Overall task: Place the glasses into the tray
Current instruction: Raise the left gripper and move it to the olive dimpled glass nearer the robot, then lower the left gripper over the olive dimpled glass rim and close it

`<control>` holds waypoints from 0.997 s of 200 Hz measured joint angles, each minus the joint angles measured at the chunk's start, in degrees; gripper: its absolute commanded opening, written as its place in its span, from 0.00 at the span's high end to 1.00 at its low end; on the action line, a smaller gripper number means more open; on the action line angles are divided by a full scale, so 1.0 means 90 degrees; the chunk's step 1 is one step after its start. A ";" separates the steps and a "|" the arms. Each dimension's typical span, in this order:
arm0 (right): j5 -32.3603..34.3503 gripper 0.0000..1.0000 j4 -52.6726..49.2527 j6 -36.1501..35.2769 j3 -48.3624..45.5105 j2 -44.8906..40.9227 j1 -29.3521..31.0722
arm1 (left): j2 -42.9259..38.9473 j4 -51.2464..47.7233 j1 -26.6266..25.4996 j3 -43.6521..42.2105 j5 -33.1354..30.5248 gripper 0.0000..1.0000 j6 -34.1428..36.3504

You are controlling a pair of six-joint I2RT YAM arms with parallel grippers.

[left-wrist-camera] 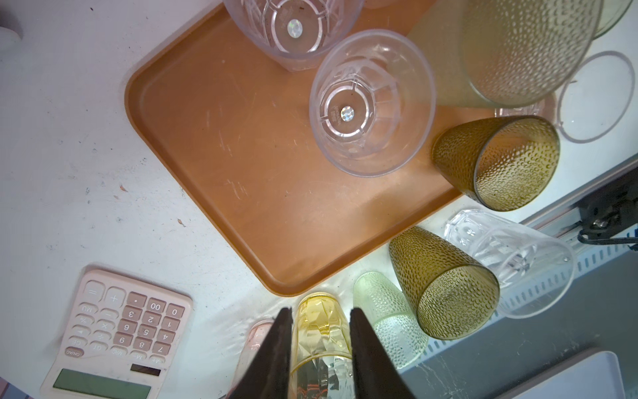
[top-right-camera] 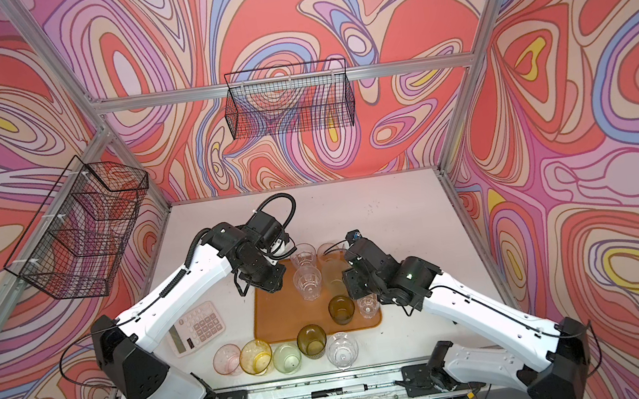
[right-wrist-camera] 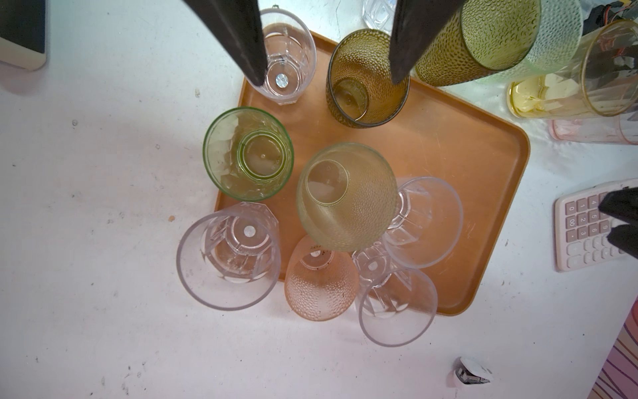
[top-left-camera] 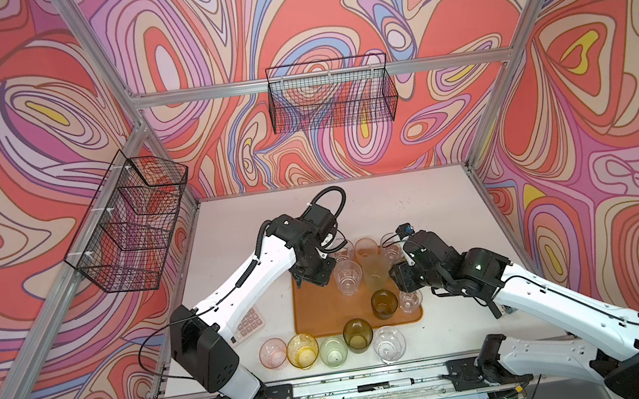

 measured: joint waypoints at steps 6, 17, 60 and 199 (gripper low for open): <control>-0.0010 0.41 -0.0002 0.0007 0.0005 0.0000 0.0000 | -0.0056 0.0010 -0.0015 -0.0061 0.0027 0.67 0.0002; -0.0012 0.41 -0.0002 0.0017 0.0022 0.0010 0.0000 | -0.0143 0.0032 -0.0063 -0.0168 0.0083 0.66 0.0027; -0.0012 0.41 0.0000 0.0022 0.0085 0.0083 -0.0007 | -0.0415 0.0114 -0.0398 -0.0495 0.0287 0.66 0.0046; -0.0464 0.38 -0.0010 0.0010 0.0087 -0.0005 -0.0529 | -0.0692 0.0947 -0.1379 -0.1416 0.0532 0.63 -0.0406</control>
